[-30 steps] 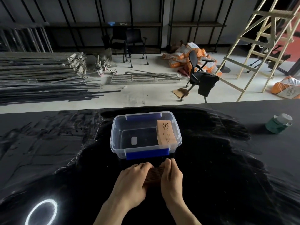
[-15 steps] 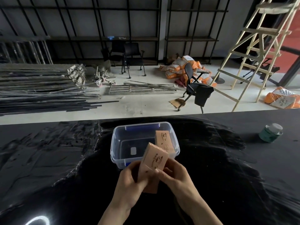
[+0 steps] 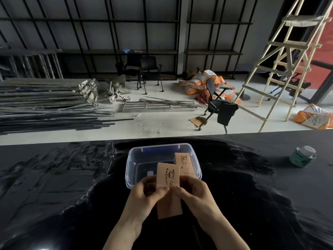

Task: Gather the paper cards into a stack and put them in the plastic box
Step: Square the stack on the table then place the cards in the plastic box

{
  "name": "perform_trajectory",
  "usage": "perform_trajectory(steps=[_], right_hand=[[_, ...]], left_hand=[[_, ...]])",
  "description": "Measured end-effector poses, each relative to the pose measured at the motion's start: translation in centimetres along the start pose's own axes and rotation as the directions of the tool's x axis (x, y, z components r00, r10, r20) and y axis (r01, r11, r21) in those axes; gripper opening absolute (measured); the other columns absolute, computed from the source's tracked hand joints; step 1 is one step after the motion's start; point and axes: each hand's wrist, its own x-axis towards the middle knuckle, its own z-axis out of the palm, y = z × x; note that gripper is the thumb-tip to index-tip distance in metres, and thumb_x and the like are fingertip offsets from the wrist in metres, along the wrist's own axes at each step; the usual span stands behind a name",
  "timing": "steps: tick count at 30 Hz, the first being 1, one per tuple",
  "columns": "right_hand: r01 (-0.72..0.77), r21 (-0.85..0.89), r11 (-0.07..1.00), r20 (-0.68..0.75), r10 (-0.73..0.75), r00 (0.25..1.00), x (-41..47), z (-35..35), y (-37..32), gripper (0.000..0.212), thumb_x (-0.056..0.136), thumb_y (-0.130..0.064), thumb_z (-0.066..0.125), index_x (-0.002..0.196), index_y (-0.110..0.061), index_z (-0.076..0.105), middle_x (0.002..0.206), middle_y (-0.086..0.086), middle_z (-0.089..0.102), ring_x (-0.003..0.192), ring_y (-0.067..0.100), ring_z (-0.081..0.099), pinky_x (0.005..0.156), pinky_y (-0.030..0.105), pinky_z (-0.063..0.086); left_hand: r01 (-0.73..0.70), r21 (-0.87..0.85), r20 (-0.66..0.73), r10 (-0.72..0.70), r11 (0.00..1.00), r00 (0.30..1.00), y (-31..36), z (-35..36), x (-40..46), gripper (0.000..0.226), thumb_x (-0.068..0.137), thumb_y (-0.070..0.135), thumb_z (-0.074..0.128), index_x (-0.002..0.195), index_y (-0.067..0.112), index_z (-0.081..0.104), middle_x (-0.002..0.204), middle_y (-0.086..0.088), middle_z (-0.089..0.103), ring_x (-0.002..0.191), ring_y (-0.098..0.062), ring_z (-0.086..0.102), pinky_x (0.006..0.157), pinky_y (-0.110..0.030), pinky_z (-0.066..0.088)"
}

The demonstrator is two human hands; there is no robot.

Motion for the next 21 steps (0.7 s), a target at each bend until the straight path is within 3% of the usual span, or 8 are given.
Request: perform_trajectory(steps=[3,5,7,9,12,14,19,21], right_hand=[[0.045,-0.029,0.999,0.003,-0.045,0.999,0.7,-0.1,-0.2,0.021,0.093,-0.019,0.079,0.113,-0.016,0.080,0.110,0.003,0.084,0.104,0.018,0.080,0.093,0.040,0.065],[0.136,-0.213,0.967,-0.051,-0.150,0.987,1.8,-0.3,-0.4,0.020,0.093,-0.028,0.079,0.113,-0.026,0.079,0.111,0.002,0.083,0.100,0.013,0.079,0.089,0.036,0.066],[0.170,-0.583,0.794,-0.116,-0.288,0.950,3.2,-0.9,-0.4,0.033,0.092,-0.043,0.076,0.122,-0.030,0.072,0.123,-0.005,0.076,0.105,0.010,0.072,0.089,0.031,0.062],[0.181,-0.830,0.527,-0.036,-0.376,0.926,4.4,-1.7,-0.8,0.056,0.092,-0.053,0.071,0.140,-0.026,0.062,0.142,-0.006,0.062,0.128,0.017,0.056,0.104,0.034,0.052],[0.224,-0.931,0.288,0.162,-0.225,0.961,5.8,-2.6,-1.4,0.086,0.089,-0.069,0.061,0.161,-0.030,0.035,0.171,0.000,0.031,0.160,0.025,0.020,0.132,0.045,0.021],[0.240,-0.949,0.203,0.222,-0.110,0.969,6.6,-3.2,-1.3,0.100,0.085,-0.082,0.051,0.166,-0.033,0.019,0.178,0.003,0.007,0.165,0.028,-0.004,0.134,0.050,0.001],[0.265,-0.954,0.137,0.272,0.031,0.962,6.9,-4.1,-0.1,0.094,0.089,-0.083,0.041,0.167,-0.038,0.015,0.178,0.003,-0.009,0.161,0.028,-0.024,0.134,0.051,0.002],[0.267,-0.954,0.140,0.274,0.032,0.961,6.3,-4.4,0.1,0.090,0.087,-0.087,0.019,0.165,-0.041,0.021,0.178,0.003,-0.011,0.159,0.028,-0.028,0.133,0.047,0.001]], left_hand=[[-0.025,0.025,-0.051,0.026,0.999,0.998,0.4,0.3,0.8,0.035,0.080,0.014,0.085,0.112,0.013,0.071,0.102,-0.006,0.083,0.102,-0.023,0.076,0.095,-0.039,0.059],[-0.026,0.008,-0.097,0.027,1.000,0.995,0.7,0.5,1.6,0.041,0.075,0.022,0.088,0.112,0.014,0.072,0.101,-0.005,0.083,0.100,-0.023,0.077,0.096,-0.045,0.059],[-0.004,-0.019,-0.142,0.001,1.000,0.990,1.2,0.6,2.6,0.034,0.078,0.025,0.086,0.110,0.018,0.074,0.100,-0.003,0.083,0.100,-0.025,0.076,0.098,-0.050,0.058],[0.035,-0.048,-0.186,-0.043,0.998,0.982,1.8,0.6,3.5,0.023,0.084,0.025,0.081,0.106,0.022,0.075,0.099,-0.005,0.081,0.100,-0.025,0.071,0.095,-0.048,0.057],[0.054,-0.072,-0.216,-0.068,0.996,0.974,3.1,0.6,4.6,0.013,0.089,0.026,0.076,0.101,0.021,0.073,0.096,-0.010,0.077,0.096,-0.026,0.066,0.077,-0.042,0.056],[0.049,-0.057,-0.242,-0.062,0.997,0.968,3.7,0.8,5.4,0.005,0.091,0.024,0.075,0.094,0.021,0.071,0.092,-0.010,0.075,0.090,-0.025,0.065,0.069,-0.038,0.053],[0.092,0.016,-0.310,-0.082,0.996,0.947,3.6,1.1,7.7,0.011,0.087,0.024,0.079,0.094,0.017,0.075,0.094,-0.012,0.077,0.096,-0.032,0.070,0.077,-0.039,0.056],[0.116,0.031,-0.314,-0.100,0.993,0.944,3.4,1.3,8.4,0.022,0.088,0.023,0.077,0.106,0.011,0.074,0.100,-0.015,0.077,0.094,-0.030,0.069,0.073,-0.036,0.055]])
